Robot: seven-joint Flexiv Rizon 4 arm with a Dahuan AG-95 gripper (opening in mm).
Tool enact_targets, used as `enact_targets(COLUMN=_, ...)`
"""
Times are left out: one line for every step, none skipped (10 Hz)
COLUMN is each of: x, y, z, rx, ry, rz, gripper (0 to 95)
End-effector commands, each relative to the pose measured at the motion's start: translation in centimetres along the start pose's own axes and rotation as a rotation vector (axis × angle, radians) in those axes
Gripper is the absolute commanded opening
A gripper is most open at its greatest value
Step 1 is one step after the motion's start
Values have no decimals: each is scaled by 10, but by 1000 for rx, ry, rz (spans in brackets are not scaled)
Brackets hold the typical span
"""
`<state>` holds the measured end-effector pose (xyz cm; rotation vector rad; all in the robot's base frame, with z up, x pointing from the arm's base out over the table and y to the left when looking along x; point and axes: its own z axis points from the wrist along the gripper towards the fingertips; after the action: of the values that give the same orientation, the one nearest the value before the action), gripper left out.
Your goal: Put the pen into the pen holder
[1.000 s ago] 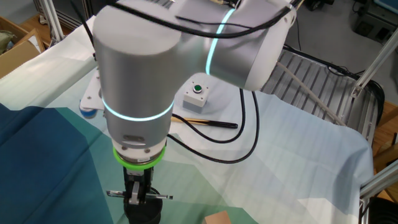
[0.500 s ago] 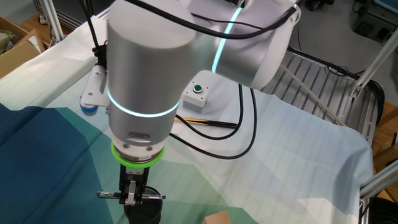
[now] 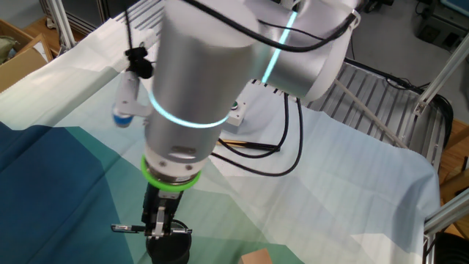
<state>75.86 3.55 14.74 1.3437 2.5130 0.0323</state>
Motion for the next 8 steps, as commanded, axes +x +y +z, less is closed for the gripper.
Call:
enact_targets(x=-2, y=1, z=1, rx=-7, ry=-25, rz=-23, gripper=0)
enact_targets(x=-2, y=1, z=1, rx=-6, ry=-26, rz=-24, gripper=0)
enact_targets(x=-2, y=1, z=1, rx=9, ry=-31, rz=-22, gripper=0)
enact_targets(x=-2, y=2, z=2, rx=19, ry=-45, rz=-23, gripper=0)
enact_targets(x=-2, y=2, z=2, rx=25, ry=-53, rz=-21, gripper=0)
enact_targets(x=-3, y=2, z=2, rx=30, ry=-63, rz=-20, gripper=0)
enact_targets(x=-3, y=2, z=2, rx=37, ry=-75, rz=-23, gripper=0)
enact_targets(x=-3, y=2, z=2, rx=44, ry=-88, rz=-25, gripper=0)
